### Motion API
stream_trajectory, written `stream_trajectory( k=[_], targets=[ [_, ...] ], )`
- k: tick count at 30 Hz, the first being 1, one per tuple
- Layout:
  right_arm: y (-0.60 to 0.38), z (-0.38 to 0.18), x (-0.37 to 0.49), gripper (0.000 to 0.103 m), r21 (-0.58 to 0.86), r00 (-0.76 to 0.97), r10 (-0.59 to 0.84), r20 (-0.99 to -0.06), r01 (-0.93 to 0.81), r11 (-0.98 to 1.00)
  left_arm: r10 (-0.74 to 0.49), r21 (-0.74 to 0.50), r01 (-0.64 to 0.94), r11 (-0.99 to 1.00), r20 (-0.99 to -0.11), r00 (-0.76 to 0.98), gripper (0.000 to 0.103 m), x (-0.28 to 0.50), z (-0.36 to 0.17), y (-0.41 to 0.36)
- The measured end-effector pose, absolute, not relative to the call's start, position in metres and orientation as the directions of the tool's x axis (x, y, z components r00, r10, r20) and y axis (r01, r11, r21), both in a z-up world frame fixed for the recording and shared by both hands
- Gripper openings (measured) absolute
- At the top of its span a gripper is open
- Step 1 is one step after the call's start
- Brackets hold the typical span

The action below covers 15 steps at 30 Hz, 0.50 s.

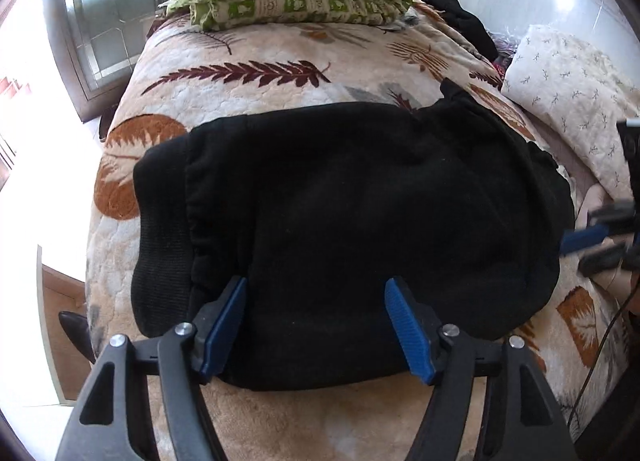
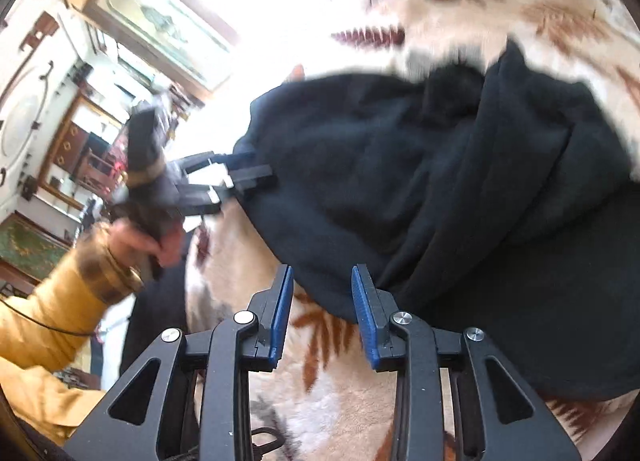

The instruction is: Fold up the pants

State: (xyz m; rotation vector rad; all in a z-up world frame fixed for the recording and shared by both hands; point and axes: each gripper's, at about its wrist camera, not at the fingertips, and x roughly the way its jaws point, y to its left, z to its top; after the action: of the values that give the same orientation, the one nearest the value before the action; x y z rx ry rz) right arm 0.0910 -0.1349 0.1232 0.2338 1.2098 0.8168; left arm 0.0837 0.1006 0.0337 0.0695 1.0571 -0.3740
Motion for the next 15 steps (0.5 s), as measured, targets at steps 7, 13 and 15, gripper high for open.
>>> stream_trajectory(
  k=[7, 13, 15],
  targets=[
    [-0.156, 0.146, 0.142, 0.045, 0.378, 0.280, 0.469, -0.838, -0.322, 0.868, -0.388, -0.271, 0.300, 0.915, -0.795, 0.466, 0.072, 0.090, 0.064, 0.104],
    [-0.158, 0.138, 0.215, 0.045, 0.269, 0.321, 0.315, -0.893, -0.180, 0.946, -0.348, -0.225, 0.319, 0.921, -0.843, 0.411, 0.072, 0.101, 0.033, 0.082],
    [-0.154, 0.133, 0.238, 0.045, 0.249, 0.316, 0.274, -0.909, -0.116, 0.961, -0.324, -0.184, 0.331, 0.926, -0.837, 0.442, 0.073, 0.095, 0.025, 0.078]
  ],
)
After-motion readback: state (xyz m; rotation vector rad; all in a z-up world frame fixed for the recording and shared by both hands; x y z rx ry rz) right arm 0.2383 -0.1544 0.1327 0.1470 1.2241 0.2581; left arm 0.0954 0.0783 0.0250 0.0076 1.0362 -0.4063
